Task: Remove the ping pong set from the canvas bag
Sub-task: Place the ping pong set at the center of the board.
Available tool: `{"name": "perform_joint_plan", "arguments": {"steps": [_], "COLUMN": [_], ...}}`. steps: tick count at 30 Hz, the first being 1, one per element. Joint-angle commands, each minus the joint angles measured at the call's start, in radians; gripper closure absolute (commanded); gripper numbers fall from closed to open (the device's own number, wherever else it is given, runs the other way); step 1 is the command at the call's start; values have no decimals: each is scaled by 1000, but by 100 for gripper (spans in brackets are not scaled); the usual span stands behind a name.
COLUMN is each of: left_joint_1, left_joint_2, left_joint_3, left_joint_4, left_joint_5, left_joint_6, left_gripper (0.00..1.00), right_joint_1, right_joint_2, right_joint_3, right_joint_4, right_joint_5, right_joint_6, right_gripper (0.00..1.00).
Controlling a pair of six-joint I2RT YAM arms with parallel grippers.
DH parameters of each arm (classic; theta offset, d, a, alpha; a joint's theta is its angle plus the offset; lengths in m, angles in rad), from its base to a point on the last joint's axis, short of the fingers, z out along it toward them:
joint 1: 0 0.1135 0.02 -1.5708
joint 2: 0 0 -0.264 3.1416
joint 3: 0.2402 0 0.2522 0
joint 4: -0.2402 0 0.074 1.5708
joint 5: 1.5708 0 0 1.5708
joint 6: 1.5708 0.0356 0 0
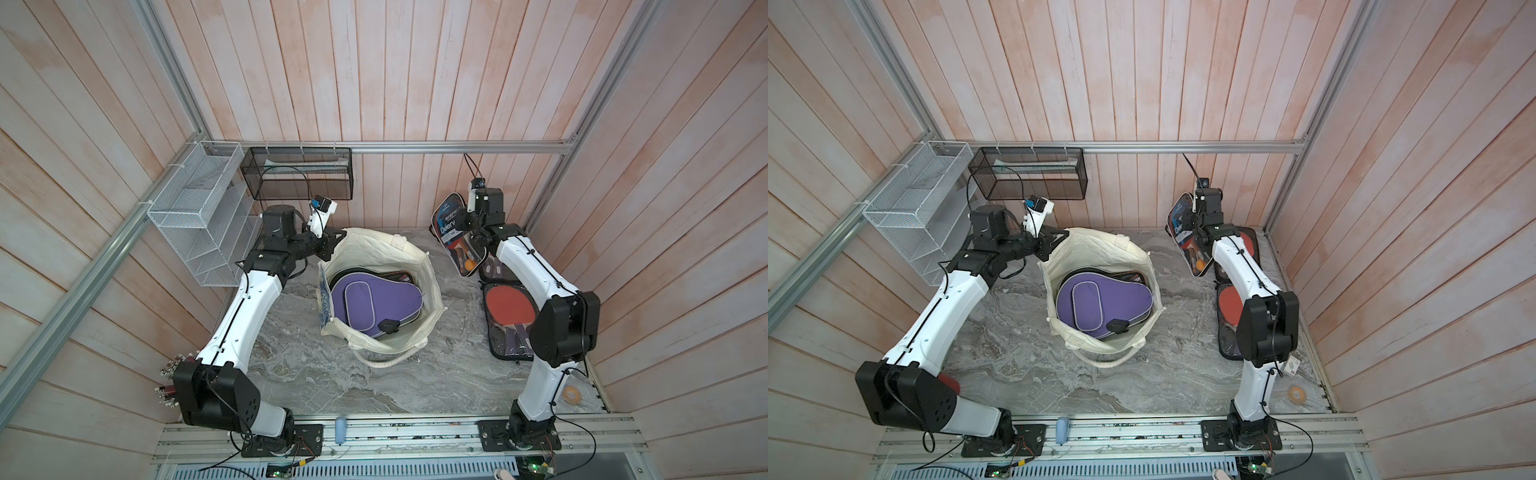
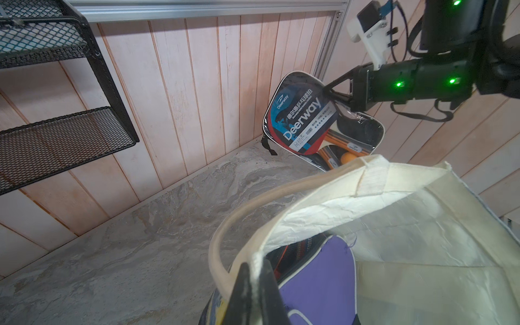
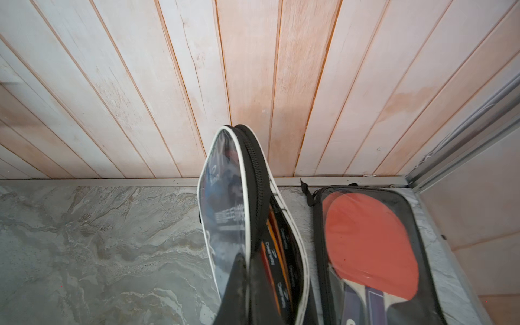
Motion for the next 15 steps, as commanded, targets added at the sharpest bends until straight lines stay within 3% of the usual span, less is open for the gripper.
{"name": "perform_joint_plan", "arguments": {"steps": [1,15], "left_joint_1": [-5,-6], "left_joint_2": [-53,-34], "left_joint_3": [6,2], "left_joint_4": [129,130], "left_joint_5": [50,58], "left_joint_6": [-11,-14], "left_gripper": [100,100], "right_joint_1": [-5,-40], "right_joint_2": [40,211], "right_joint_3": [93,169], "right_joint_4": [143,230], "right_joint_5": [-49,-160], "right_joint_6": [81,266], "right_gripper": [100,100]}}
